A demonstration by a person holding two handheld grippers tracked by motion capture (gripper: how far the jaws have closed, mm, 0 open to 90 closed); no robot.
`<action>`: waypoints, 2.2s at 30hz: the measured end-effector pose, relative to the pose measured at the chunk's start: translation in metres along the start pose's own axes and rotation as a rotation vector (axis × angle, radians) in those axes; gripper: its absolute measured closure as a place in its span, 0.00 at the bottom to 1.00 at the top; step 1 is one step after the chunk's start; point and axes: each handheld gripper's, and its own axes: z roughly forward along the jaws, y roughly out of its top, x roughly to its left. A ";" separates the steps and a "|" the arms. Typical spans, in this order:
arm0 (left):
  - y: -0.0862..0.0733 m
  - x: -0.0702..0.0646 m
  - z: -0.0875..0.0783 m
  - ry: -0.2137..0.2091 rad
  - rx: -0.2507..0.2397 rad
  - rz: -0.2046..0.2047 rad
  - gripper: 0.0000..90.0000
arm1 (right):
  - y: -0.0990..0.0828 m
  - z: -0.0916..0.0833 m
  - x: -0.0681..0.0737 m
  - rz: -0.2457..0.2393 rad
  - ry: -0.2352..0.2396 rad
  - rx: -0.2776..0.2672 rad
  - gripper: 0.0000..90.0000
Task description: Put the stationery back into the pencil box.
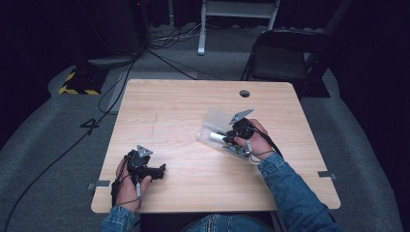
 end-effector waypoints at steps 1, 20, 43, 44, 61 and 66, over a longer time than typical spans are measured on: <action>0.000 0.000 0.000 0.000 0.000 0.000 0.00 | 0.000 -0.001 0.000 0.004 0.000 -0.003 0.71; 0.000 0.000 0.000 0.000 0.000 0.000 0.00 | 0.004 -0.047 0.008 0.060 -0.043 -0.179 0.45; 0.001 0.002 0.001 0.005 -0.001 -0.002 0.00 | -0.031 -0.104 0.011 0.092 -0.083 -0.233 0.39; 0.001 0.002 0.001 0.005 -0.001 -0.002 0.00 | -0.033 -0.105 0.011 0.095 -0.086 -0.233 0.39; 0.001 0.005 0.001 -0.011 0.000 0.009 0.00 | -0.068 -0.119 0.000 0.174 -0.130 -0.242 0.29; 0.001 0.006 0.001 -0.012 0.001 0.011 0.00 | -0.081 -0.119 -0.004 0.204 -0.159 -0.241 0.25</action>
